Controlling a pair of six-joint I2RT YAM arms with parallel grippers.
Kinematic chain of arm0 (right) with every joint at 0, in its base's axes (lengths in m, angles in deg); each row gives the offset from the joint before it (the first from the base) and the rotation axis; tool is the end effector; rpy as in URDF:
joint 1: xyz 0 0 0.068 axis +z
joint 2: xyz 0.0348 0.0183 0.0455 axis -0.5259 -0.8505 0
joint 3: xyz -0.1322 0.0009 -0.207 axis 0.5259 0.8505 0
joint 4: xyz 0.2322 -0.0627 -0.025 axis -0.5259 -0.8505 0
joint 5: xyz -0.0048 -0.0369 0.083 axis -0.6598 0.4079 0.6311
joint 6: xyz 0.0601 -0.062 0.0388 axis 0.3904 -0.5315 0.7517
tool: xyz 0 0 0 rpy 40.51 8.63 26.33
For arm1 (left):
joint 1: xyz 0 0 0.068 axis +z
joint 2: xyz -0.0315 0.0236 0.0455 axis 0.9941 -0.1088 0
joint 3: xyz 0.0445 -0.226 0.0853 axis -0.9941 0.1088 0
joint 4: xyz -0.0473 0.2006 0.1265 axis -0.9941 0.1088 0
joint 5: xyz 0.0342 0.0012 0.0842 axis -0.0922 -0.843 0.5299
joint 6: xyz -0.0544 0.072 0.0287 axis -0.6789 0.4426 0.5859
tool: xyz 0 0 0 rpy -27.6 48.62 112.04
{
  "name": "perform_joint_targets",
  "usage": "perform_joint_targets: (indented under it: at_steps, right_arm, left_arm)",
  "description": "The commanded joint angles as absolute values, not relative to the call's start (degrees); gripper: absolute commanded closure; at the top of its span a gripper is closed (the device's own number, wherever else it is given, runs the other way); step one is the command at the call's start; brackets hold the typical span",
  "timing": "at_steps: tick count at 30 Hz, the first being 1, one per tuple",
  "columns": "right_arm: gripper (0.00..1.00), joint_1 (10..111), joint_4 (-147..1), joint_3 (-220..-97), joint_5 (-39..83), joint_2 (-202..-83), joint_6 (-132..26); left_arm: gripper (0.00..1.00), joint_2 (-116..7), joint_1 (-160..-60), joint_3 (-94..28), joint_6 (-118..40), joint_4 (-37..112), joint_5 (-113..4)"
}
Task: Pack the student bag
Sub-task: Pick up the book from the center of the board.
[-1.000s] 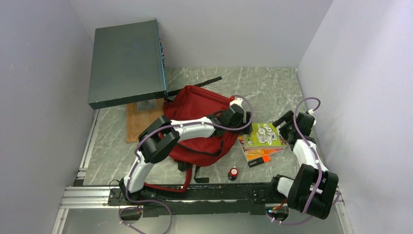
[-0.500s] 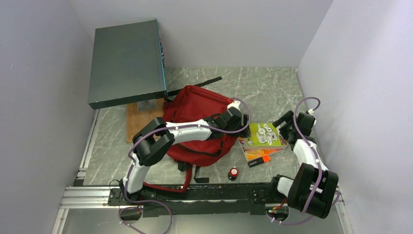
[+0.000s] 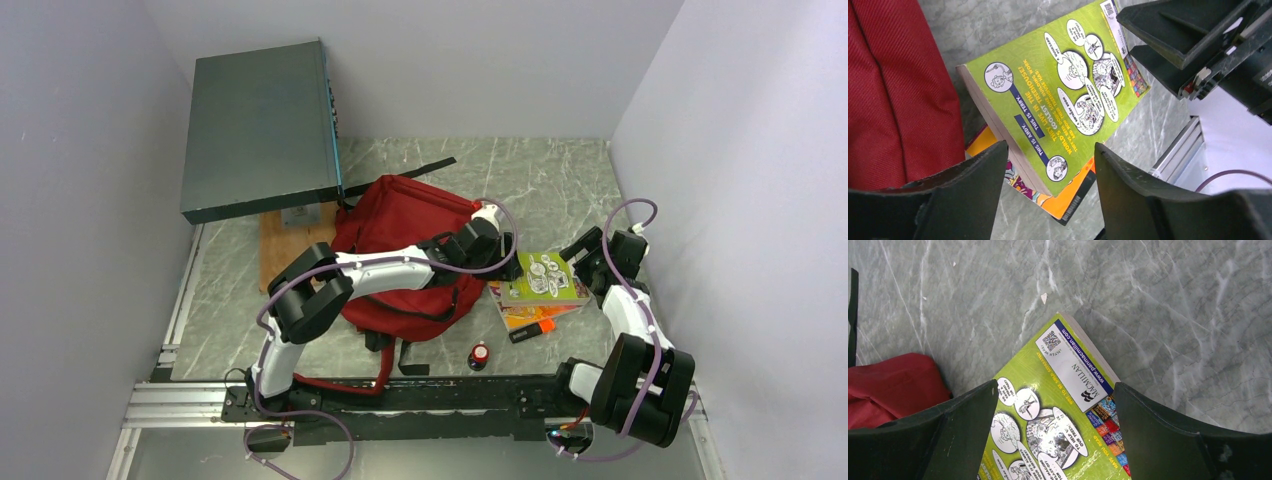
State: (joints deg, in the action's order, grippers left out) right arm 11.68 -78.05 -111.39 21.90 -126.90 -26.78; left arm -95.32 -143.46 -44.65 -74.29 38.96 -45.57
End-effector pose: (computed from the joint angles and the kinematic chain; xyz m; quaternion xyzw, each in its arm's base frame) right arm 0.2429 -0.0766 0.1347 0.3857 0.8290 0.1062 0.3908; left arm 0.2442 -0.4158 0.1706 0.0910 0.8683 -0.3887 0.2944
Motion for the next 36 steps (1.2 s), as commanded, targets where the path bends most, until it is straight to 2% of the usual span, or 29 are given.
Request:
perform_joint_targets:
  at_steps: [1,3,18,28,30,36]
  right_arm:
    - [0.12,11.7,-82.8,-109.7,23.0,-128.9,-27.2]
    - [0.12,11.6,-82.6,-109.7,23.1,-129.2,-27.1]
    - [0.11,11.6,-82.2,-109.7,23.9,-129.7,-27.1]
    - [0.11,11.6,-81.9,-109.7,24.5,-129.6,-27.3]
    - [0.11,11.6,-81.8,-109.6,25.0,-129.6,-27.9]
    - [0.06,12.0,-81.1,-109.4,26.5,-125.0,-30.4]
  left_arm:
    - [0.28,-95.6,-142.9,-44.4,-79.5,39.1,-43.5]
    - [0.25,-96.0,-142.4,-43.5,-81.4,38.2,-43.8]
    - [0.24,-104.3,-138.8,-48.9,-84.3,32.4,-54.0]
    - [0.28,-106.6,-137.8,-48.4,-89.3,25.1,-58.4]
    - [0.34,-106.0,-137.7,-47.5,-88.4,21.7,-58.7]
    - [0.72,-102.1,-136.9,-43.9,-87.0,15.1,-60.0]
